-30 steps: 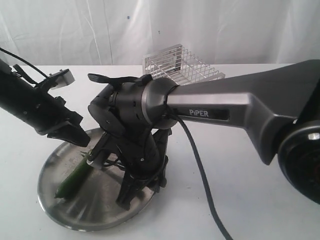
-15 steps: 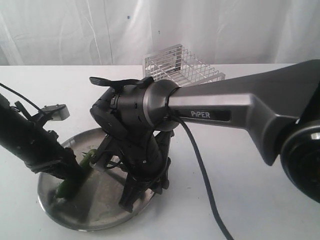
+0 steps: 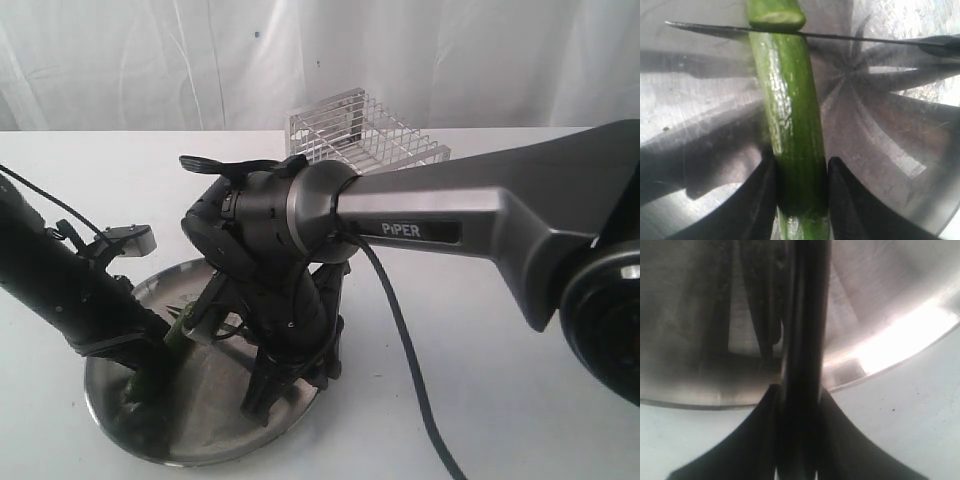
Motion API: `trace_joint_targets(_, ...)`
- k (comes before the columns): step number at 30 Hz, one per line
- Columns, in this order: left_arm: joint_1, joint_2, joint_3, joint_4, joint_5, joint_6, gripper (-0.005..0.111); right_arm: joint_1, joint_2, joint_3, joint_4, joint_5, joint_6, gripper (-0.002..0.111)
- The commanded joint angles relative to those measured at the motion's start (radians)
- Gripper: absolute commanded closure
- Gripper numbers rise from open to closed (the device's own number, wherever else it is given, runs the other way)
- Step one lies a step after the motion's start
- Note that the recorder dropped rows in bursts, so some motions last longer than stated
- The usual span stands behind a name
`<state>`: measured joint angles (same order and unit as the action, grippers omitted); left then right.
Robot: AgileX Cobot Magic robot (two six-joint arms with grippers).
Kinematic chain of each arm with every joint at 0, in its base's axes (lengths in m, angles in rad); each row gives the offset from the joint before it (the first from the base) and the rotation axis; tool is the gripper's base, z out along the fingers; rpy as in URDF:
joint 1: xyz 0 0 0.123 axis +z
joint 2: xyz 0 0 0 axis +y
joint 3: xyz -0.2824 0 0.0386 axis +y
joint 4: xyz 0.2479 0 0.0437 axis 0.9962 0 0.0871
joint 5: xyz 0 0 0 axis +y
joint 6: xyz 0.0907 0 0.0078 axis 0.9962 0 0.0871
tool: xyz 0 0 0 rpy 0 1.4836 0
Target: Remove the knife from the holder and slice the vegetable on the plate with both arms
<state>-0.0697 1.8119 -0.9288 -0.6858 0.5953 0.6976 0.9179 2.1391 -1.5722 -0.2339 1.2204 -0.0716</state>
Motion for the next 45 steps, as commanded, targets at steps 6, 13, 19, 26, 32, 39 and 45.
trace_joint_targets(6,-0.013,-0.052,-0.026,-0.028,0.042,-0.01,0.107,-0.001,-0.016,0.004,-0.003,0.001,-0.003,0.108)
trace_joint_targets(13,-0.013,-0.108,-0.073,-0.021,0.072,-0.01,0.107,-0.001,-0.032,0.004,-0.009,0.001,-0.003,0.108)
trace_joint_targets(19,-0.013,-0.13,-0.079,-0.008,0.082,-0.021,0.107,-0.001,-0.034,0.004,-0.011,0.001,-0.003,0.108)
trace_joint_targets(26,-0.013,-0.13,-0.079,-0.008,0.087,-0.027,0.107,-0.001,-0.034,0.004,0.015,0.001,0.004,0.108)
trace_joint_targets(32,-0.013,-0.13,-0.079,-0.01,0.087,-0.03,0.107,-0.001,-0.038,-0.002,0.015,0.001,0.052,0.108)
trace_joint_targets(39,-0.013,-0.175,-0.081,-0.024,0.082,-0.029,0.107,-0.001,-0.091,-0.002,0.004,0.001,0.072,0.108)
trace_joint_targets(45,-0.013,-0.23,-0.084,-0.008,0.077,-0.031,0.107,-0.001,-0.139,0.021,-0.062,0.001,0.079,0.108)
